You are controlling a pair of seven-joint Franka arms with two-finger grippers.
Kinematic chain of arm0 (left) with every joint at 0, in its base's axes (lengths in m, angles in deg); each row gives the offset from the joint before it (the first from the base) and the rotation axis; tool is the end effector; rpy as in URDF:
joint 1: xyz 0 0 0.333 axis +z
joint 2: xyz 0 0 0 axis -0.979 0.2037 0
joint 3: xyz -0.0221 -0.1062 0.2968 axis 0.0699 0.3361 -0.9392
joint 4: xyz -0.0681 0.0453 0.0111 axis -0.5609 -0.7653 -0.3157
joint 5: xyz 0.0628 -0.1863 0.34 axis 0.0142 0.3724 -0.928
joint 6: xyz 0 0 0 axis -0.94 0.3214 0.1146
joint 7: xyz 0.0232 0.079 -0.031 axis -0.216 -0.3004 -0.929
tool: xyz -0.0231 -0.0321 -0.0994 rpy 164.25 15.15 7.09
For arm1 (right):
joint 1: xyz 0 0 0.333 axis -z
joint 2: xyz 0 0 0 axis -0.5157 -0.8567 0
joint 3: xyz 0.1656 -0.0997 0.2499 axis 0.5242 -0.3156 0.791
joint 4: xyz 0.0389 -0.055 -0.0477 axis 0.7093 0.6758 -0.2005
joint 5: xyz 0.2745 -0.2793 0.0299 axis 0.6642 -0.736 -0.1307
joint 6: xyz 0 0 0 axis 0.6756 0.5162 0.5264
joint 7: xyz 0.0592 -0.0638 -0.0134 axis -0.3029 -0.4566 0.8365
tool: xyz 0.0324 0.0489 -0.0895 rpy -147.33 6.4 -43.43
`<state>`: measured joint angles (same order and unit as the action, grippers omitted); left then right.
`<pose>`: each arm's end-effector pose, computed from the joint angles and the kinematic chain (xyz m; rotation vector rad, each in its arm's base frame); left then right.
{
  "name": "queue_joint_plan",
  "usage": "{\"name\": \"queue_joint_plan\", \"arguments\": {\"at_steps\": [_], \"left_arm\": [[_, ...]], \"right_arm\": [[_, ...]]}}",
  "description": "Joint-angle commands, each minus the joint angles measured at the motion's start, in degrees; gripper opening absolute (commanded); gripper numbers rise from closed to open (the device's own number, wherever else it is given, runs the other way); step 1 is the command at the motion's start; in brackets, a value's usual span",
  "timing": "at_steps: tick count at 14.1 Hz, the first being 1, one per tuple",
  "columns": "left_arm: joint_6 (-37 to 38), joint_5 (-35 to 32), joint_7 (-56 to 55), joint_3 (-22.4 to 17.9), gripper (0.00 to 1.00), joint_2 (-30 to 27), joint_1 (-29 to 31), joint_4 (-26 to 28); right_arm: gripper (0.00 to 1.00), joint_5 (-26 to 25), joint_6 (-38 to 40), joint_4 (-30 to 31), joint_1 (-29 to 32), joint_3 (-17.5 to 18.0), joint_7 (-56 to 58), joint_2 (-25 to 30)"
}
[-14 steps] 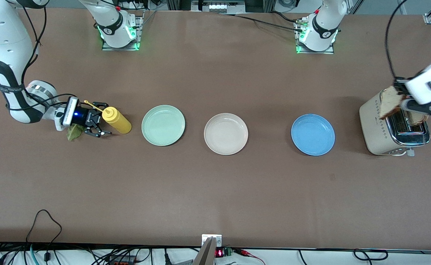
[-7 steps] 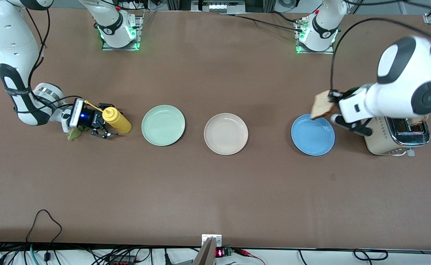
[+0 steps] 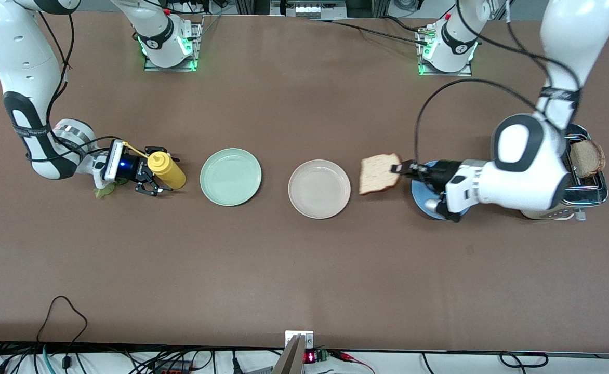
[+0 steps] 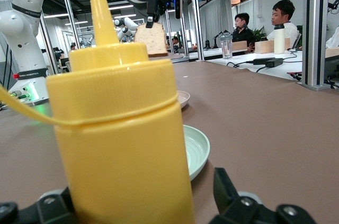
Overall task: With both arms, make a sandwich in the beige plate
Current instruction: 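Lift the toast from the toaster with the left gripper onto the beige plate, then release the toast with the left gripper while the right gripper lifts the bottle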
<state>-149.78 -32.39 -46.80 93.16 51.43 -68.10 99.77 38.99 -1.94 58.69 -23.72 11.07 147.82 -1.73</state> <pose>0.6244 -0.1976 0.3225 2.1947 -0.1907 -0.3407 0.5009 -0.0336 0.0990 -1.4675 -1.1304 -1.1266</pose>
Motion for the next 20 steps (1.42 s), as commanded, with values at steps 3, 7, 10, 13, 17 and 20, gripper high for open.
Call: {"name": "queue_joint_plan", "arguments": {"at_steps": [3, 7, 10, 13, 17, 20], "left_arm": [[-13.3, 18.7, 18.5, 0.1, 0.01, 4.6, -4.9, 5.8], [-15.5, 28.9, 36.7, 0.1, 0.00, 10.5, -6.2, 8.4], [-18.1, 31.9, 38.2, 0.1, 0.00, 11.1, -8.7, 9.4], [-19.2, 31.9, 38.4, 0.0, 0.01, 12.8, -10.2, 9.3], [-19.6, 30.9, 38.5, -0.2, 1.00, 12.4, -10.1, 8.9], [-19.4, 27.3, 38.1, -0.7, 1.00, 10.6, -9.2, 9.2]], "right_arm": [[0.48, 0.7, 0.7, -0.6, -0.3, -0.1, 1.6, -0.5], [0.35, 0.3, 0.7, -1.5, -0.3, -0.3, 0.7, -0.5], [0.35, -0.7, 0.0, -2.5, -0.4, -0.4, -1.8, -0.5], [0.34, -2.4, -1.2, -5.7, -0.8, -0.5, -5.2, -0.2], [0.34, -3.6, -3.1, -8.7, -2.1, -0.5, -9.9, 0.2], [0.34, -5.6, -4.4, -11.6, -2.8, -0.6, -13.8, 0.3]]}}
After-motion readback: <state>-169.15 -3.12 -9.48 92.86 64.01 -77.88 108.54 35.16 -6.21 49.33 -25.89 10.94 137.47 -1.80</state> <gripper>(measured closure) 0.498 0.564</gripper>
